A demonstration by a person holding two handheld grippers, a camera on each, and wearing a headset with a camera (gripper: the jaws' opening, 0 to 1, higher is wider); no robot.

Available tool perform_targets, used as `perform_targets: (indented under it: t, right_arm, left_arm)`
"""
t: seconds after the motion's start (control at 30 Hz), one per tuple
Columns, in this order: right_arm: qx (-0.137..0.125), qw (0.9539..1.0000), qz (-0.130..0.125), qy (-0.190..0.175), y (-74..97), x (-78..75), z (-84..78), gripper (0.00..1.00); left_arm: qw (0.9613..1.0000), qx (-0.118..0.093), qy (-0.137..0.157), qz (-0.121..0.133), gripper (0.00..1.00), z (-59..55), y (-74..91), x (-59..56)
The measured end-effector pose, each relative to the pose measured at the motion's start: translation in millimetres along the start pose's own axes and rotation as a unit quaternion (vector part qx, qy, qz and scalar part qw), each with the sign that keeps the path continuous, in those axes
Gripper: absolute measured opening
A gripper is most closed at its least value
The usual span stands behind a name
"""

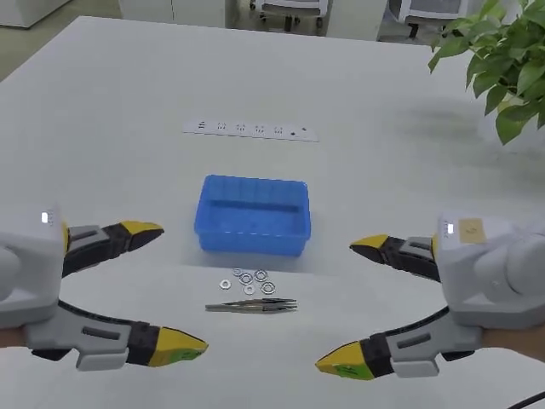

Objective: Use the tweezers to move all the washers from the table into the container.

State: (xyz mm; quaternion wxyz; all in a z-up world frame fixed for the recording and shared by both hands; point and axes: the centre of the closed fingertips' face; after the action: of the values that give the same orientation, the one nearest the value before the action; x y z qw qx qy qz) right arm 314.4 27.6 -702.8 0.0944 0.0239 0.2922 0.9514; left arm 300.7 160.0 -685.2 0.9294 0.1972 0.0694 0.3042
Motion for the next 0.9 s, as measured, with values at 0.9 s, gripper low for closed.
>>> perform_targets:
  t: [0.9]
  right_arm:
    - [0.002,1.0000,-0.005,-0.002,-2.7,0.1,-0.6,0.93]
  left_arm:
    - [0.9998,0.017,-0.007,-0.003,0.97,-7.6,-2.7,2.8]
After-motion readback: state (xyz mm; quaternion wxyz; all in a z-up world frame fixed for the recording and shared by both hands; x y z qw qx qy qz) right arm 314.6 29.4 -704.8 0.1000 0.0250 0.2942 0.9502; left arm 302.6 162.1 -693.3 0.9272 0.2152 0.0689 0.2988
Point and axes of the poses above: the centre of the closed fingertips' face, and the gripper's own axes: y roughly backward along the fingers, x roughly to its left, z roughly out of its top
